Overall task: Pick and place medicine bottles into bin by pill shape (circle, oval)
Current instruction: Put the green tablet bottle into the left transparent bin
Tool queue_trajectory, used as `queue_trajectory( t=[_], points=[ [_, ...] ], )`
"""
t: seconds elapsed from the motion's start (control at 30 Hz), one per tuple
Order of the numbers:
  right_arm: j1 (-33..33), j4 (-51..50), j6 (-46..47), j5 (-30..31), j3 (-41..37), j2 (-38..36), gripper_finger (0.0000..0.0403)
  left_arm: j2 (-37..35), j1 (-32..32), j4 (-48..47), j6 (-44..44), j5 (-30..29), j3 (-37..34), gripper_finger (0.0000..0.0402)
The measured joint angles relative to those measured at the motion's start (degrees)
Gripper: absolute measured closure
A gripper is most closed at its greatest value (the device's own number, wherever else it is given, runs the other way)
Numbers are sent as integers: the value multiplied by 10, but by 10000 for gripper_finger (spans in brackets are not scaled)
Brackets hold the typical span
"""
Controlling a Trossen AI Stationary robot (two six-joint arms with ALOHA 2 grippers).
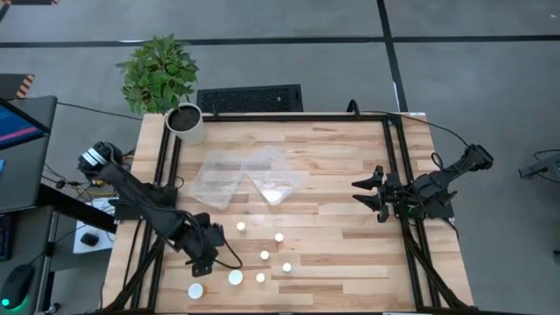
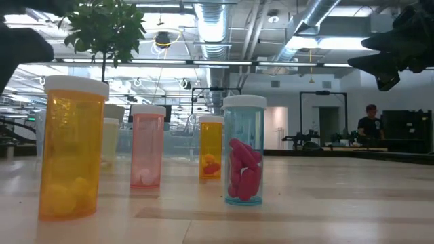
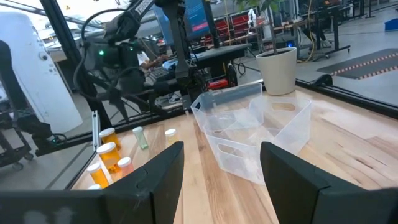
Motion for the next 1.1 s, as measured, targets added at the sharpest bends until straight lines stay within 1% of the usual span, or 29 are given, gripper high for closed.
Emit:
queue_trajectory(
  t=[0.3,0.73,1.1],
  points=[
    [0,-5,0,0,0,0,177,4,-20,6,-24,-22,0,109],
    [0,-13,0,0,0,0,177,4,-20,13,-26,-26,0,109],
    [0,-13,0,0,0,0,177,4,-20,38,-23,-45,0,109]
  ],
)
